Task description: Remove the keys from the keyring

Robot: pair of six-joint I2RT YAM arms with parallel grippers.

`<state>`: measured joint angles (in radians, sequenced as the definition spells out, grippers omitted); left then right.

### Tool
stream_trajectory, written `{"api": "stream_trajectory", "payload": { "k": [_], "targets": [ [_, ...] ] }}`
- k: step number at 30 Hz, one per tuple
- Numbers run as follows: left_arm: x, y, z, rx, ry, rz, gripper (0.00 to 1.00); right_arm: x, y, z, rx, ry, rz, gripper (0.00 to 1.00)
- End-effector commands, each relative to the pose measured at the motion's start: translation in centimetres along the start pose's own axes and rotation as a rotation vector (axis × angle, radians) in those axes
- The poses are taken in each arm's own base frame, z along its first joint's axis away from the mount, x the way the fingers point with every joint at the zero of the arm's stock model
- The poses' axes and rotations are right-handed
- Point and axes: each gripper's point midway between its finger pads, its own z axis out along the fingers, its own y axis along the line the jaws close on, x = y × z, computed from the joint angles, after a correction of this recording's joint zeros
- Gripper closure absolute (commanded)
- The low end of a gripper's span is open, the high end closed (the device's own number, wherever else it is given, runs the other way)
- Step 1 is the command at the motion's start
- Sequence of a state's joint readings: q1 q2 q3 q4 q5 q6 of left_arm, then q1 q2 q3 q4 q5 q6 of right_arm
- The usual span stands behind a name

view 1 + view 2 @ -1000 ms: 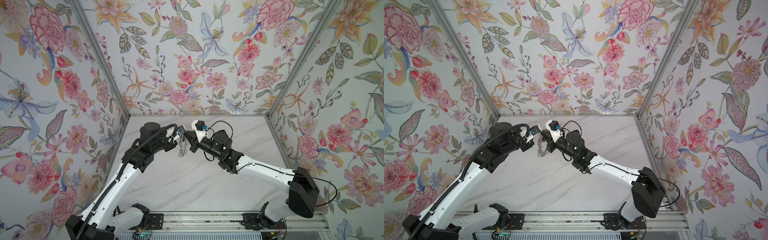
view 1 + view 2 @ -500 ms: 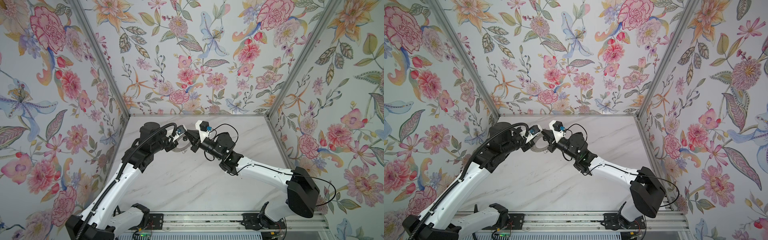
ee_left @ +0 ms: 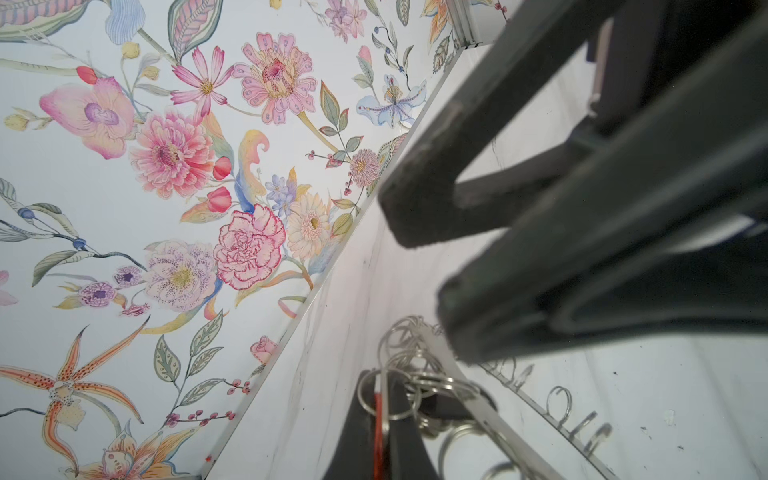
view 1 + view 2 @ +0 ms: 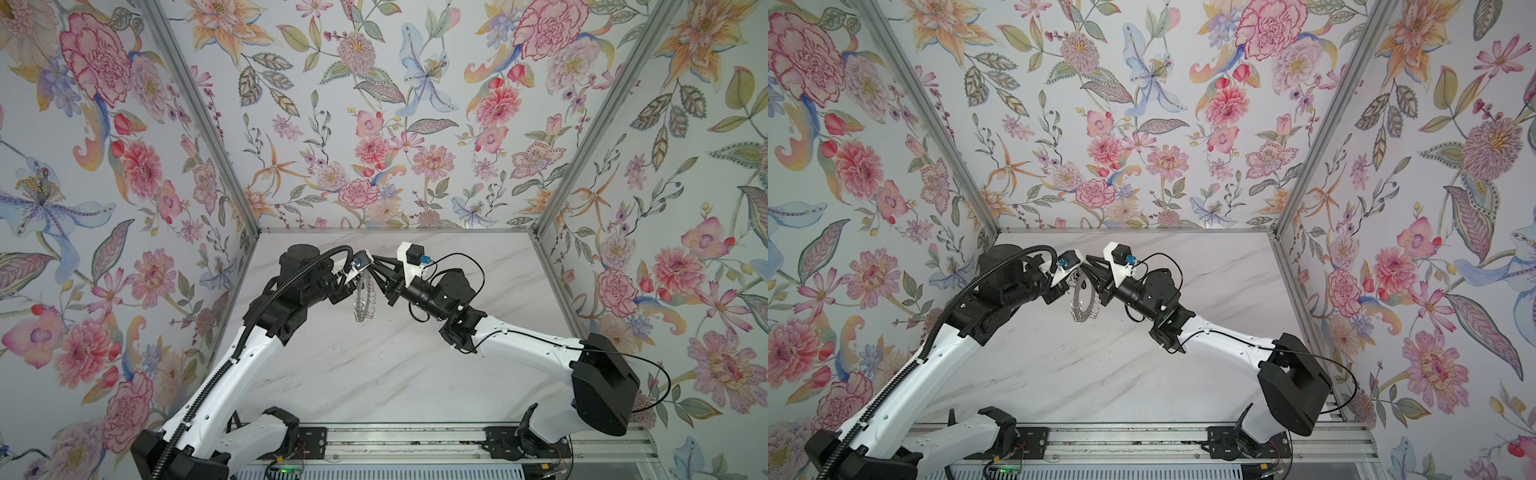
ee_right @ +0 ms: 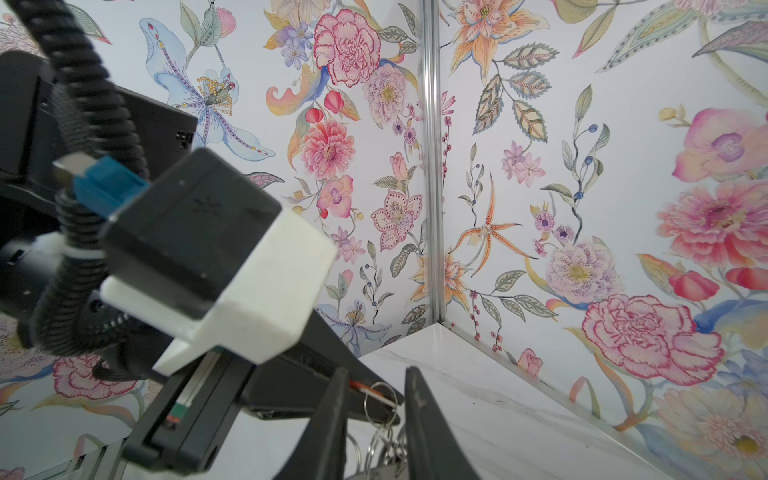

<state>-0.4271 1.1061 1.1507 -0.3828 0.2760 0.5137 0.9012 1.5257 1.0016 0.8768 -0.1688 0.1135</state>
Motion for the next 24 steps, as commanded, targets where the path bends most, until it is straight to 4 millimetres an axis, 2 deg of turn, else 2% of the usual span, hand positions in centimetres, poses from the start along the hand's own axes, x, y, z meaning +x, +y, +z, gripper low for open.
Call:
{"api": "stream_trajectory", "payload": {
  "k": [1, 9, 17, 24],
  "targets": [
    [-1.2, 2.0, -1.2, -0.071, -0.012, 0.025, 1.00, -0.4, -0.2, -0.7, 0.007, -0.023, 0.001, 0.72],
    [-0.7, 1.9, -1.0, -0.070, 0.013, 0.039, 1.00, 1.1, 0.0, -1.4, 0.037, 0.069, -0.029, 0.75],
    [-0.9, 1.8, -0.9, -0.060, 0.009, 0.035, 1.00, 3.9, 1.6, 0.0, 0.034, 0.171, 0.001, 0.76],
    [-1.0, 1.7, -1.1, -0.055, 0.005, 0.037, 1.00, 4.6, 1.4, 1.2, 0.054, 0.199, -0.006, 0.78]
  ]
}}
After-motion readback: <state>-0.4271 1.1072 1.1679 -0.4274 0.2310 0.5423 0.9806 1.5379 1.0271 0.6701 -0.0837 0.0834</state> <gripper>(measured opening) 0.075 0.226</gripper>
